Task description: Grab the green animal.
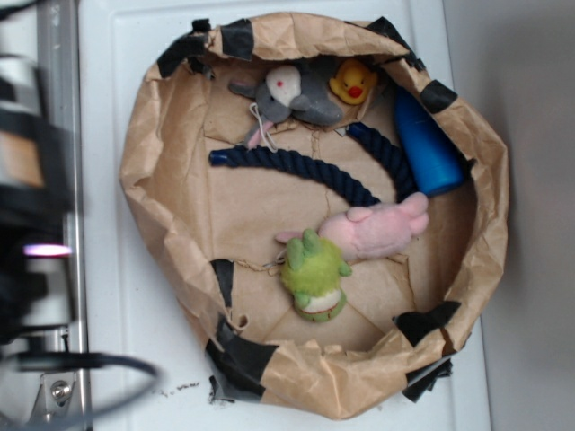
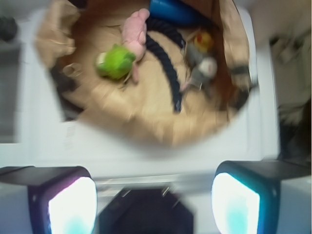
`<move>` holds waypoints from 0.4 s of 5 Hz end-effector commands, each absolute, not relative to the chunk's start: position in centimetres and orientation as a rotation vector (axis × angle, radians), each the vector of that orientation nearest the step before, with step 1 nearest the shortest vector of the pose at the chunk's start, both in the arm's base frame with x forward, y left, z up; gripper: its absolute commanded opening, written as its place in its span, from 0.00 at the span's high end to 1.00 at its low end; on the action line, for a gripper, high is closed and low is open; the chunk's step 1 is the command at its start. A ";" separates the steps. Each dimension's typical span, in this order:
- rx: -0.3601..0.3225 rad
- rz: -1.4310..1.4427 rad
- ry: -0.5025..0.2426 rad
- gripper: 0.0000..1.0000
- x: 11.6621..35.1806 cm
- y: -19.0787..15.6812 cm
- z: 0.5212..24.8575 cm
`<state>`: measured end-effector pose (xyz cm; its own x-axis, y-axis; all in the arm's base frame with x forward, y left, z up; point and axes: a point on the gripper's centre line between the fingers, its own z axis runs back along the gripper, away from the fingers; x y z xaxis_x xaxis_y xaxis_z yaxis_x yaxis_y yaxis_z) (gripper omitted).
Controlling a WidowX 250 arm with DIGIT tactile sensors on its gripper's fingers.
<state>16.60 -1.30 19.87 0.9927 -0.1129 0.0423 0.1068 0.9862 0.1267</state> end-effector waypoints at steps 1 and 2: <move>0.011 -0.374 -0.110 0.00 24.6 -1.2 15.0; 0.036 -0.402 -0.079 0.00 27.0 -1.0 13.0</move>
